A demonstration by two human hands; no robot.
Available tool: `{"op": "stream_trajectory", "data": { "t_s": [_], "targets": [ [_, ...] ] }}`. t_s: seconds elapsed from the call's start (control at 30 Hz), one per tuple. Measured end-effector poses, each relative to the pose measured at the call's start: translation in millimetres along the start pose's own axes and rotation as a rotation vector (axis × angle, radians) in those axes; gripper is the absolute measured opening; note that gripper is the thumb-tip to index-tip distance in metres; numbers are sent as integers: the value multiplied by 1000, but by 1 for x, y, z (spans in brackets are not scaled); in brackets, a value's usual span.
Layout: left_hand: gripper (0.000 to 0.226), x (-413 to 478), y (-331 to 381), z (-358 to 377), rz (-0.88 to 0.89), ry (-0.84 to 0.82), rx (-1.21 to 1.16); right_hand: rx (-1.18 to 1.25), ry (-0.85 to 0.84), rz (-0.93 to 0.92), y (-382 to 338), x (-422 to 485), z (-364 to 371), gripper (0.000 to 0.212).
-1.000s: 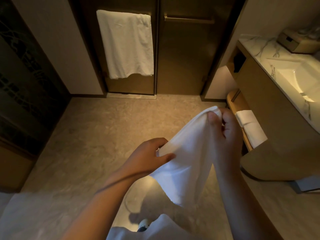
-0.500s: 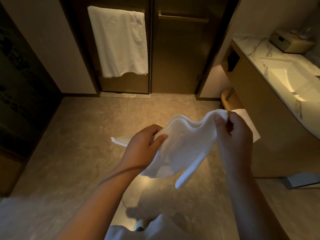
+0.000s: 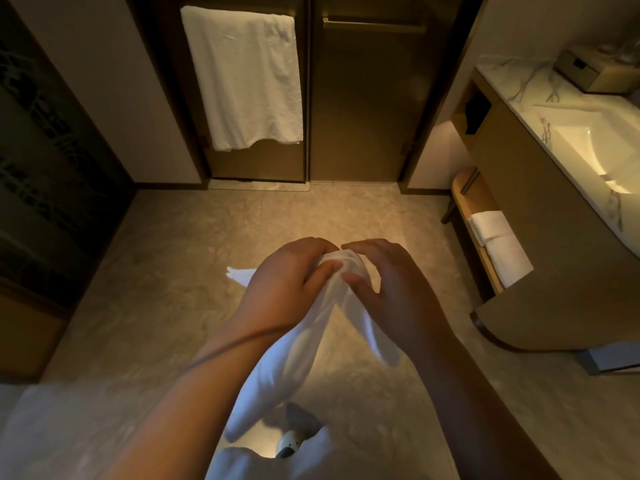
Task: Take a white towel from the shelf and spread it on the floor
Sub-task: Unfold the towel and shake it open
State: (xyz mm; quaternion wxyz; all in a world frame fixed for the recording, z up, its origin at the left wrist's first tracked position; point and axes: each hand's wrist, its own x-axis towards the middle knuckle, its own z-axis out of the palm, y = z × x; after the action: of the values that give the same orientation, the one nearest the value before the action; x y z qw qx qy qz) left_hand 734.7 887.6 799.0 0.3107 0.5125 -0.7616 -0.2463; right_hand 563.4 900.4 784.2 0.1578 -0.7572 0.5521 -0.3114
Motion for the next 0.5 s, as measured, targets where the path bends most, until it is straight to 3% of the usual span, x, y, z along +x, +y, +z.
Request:
{"op": "stream_trajectory", "data": {
  "t_s": [0.13, 0.37, 0.5],
  "targets": [
    [12, -4, -3, -6, -16, -19, -29, 38, 95, -12, -1, 2, 3, 15],
    [22, -5, -9, -3, -79, -7, -182, 64, 239, 6, -13, 8, 0, 12],
    [17, -7, -17, 2, -91, -53, -97, 85, 339, 24, -12, 15, -12, 14]
  ]
}}
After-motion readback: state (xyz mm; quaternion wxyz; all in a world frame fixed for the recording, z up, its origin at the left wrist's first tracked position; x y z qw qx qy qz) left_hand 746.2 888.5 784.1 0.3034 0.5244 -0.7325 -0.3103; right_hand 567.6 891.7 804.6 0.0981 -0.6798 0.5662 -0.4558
